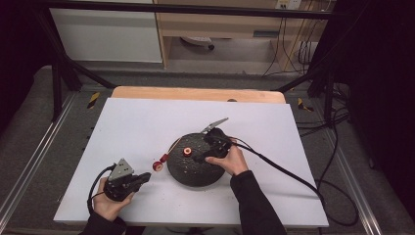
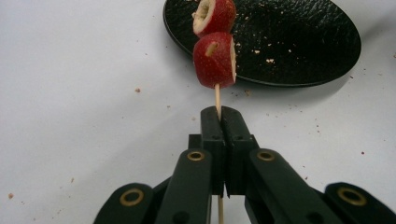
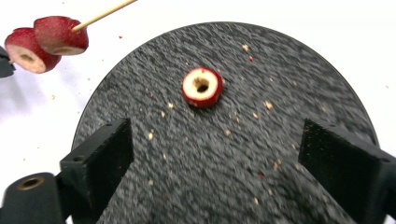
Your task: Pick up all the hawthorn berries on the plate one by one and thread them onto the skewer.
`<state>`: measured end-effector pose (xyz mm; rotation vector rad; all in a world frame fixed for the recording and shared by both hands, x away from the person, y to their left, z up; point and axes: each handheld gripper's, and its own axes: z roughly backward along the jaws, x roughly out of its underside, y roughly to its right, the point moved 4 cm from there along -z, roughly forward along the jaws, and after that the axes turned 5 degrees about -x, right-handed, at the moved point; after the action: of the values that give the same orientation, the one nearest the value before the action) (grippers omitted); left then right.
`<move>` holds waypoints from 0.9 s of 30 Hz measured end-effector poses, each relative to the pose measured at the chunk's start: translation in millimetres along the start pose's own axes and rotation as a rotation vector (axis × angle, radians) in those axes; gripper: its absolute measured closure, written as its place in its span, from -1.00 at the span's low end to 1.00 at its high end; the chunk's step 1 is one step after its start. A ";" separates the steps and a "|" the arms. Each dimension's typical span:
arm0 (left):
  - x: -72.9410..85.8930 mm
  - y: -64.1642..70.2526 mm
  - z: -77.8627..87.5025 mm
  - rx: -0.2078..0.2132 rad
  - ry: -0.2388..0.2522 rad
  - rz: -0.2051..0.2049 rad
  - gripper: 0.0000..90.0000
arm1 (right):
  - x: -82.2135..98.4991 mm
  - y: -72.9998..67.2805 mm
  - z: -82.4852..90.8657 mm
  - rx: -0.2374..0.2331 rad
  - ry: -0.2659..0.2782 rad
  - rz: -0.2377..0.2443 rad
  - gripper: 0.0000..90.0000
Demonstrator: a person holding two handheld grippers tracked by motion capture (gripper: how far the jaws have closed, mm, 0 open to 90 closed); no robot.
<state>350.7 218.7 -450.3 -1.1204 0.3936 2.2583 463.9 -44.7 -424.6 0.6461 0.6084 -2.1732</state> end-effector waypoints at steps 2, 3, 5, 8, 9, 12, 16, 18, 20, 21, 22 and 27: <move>0.0 -1.1 0.3 -0.003 0.001 0.001 0.97 | -6.2 -1.3 -5.3 0.008 -0.024 0.004 -0.73; 0.1 -1.4 0.4 -0.002 0.003 0.003 0.97 | -9.2 -1.8 -7.9 0.011 -0.033 0.008 -0.72; 0.2 -2.2 0.0 -0.005 0.002 0.005 0.97 | -14.5 -2.7 -12.4 0.016 -0.051 0.006 -0.70; 0.4 -3.4 -0.5 -0.009 0.000 0.006 0.97 | -21.0 -3.6 -19.0 0.016 -0.066 -0.001 -0.64; 0.5 -3.9 -0.3 -0.011 -0.001 0.006 0.97 | -22.9 -3.7 -21.4 0.016 -0.067 0.000 -0.60; 0.7 -5.8 0.2 -0.014 0.001 0.012 0.97 | -26.5 -1.8 -27.6 0.016 -0.073 -0.019 -0.49; 1.1 -4.9 -1.0 -0.014 -0.004 0.010 0.97 | -31.0 -1.3 -35.8 0.016 -0.088 -0.033 -0.36; 1.2 -4.6 -1.2 -0.013 -0.006 0.007 0.97 | -32.5 -0.8 -38.9 0.013 -0.091 -0.061 -0.29; 1.4 -4.8 -1.2 -0.014 -0.006 0.010 0.97 | -33.6 0.5 -42.1 0.010 -0.094 -0.081 -0.22; 1.4 -5.0 -1.1 -0.014 -0.006 0.011 0.97 | -33.9 1.1 -43.7 0.009 -0.096 -0.089 -0.19; 1.4 -5.1 -1.2 -0.013 -0.006 0.011 0.97 | -33.9 1.4 -45.3 0.006 -0.098 -0.090 -0.16; 1.5 -4.9 -1.5 -0.011 -0.007 0.011 0.97 | -34.2 2.3 -51.5 0.003 -0.110 -0.115 -0.02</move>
<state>354.0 222.4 -452.4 -1.1189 0.3857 2.2760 498.1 3.5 -442.9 0.5001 0.5972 -2.2998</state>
